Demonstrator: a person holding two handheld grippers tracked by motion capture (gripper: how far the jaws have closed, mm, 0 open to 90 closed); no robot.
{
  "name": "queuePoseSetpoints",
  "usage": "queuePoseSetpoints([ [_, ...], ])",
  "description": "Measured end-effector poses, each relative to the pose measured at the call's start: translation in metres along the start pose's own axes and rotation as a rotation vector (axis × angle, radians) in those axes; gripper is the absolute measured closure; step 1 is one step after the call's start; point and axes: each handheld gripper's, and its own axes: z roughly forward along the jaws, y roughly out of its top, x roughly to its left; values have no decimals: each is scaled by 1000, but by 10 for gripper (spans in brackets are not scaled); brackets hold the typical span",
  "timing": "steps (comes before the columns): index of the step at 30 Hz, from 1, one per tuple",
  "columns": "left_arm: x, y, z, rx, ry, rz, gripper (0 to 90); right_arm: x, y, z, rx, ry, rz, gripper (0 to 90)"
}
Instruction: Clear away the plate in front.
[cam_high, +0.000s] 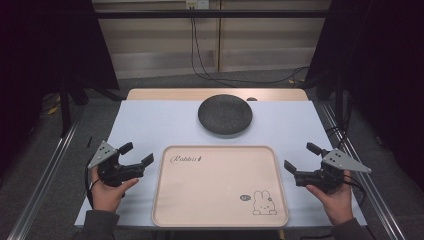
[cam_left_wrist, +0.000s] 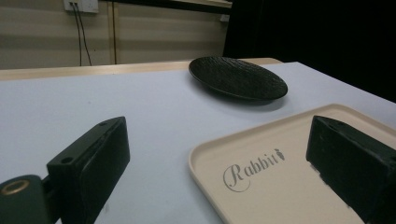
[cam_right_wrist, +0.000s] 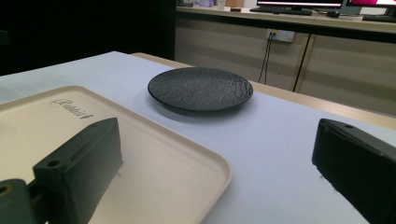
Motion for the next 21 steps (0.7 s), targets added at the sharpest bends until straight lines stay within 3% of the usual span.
queuePoseSetpoints([
  [18,-4,1,15,24,-22,-43,61,3,-2,3,4,14,4,12],
  [21,-7,4,19,24,-28,-47,61,4,-4,2,16,32,-17,15],
])
